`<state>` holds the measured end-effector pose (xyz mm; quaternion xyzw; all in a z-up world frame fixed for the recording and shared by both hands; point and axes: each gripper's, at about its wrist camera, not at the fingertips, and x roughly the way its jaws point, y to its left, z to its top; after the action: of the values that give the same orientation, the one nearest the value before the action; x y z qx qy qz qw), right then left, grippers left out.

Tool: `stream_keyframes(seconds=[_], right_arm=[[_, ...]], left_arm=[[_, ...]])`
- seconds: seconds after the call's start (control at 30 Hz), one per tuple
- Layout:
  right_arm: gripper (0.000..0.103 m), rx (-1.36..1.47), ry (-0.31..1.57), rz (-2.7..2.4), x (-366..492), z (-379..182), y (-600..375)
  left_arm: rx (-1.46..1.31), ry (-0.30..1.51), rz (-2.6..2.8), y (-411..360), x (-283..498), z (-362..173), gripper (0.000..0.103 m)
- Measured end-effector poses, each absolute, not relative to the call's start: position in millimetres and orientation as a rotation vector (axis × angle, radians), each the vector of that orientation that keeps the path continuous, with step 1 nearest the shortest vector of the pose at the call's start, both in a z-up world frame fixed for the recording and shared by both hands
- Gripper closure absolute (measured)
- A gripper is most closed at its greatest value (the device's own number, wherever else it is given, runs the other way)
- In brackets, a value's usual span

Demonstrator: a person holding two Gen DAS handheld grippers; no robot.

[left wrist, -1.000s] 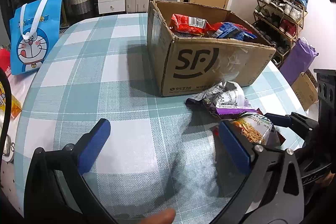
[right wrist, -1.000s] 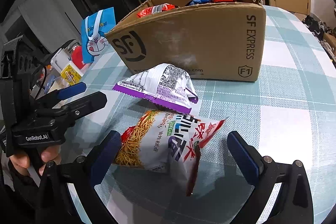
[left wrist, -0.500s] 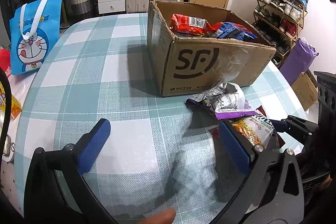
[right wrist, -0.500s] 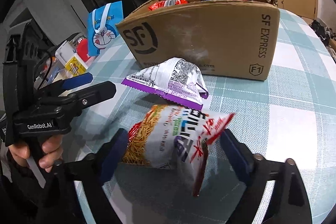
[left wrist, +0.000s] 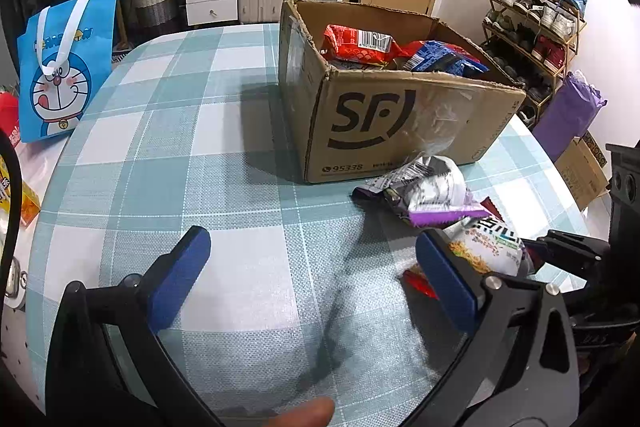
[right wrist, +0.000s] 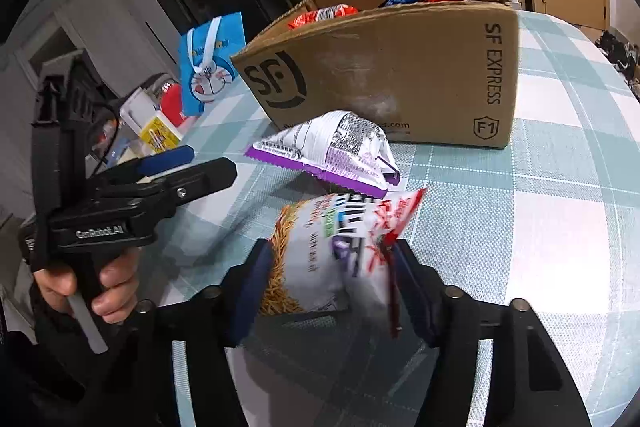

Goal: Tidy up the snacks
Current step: 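Grasp the white noodle snack bag with the right tool, then grasp the silver-purple bag with the left tool while the right tool holds the noodle bag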

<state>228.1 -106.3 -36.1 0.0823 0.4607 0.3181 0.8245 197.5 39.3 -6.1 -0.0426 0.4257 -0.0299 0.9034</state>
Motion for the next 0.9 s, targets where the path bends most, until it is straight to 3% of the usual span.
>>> stream_keyframes(seconds=[0.27, 0.9], right_arm=[[0.057, 0.182, 0.931, 0.658, 208.9, -29.8, -130.1], [0.058, 0.253, 0.867, 0.387, 206.0, -27.8, -217.4]], left_arm=[[-0.084, 0.884, -0.08, 32.6, 200.2, -5.5, 0.001], [-0.111, 0.936, -0.174, -24.3, 250.0, -13.3, 0.001]])
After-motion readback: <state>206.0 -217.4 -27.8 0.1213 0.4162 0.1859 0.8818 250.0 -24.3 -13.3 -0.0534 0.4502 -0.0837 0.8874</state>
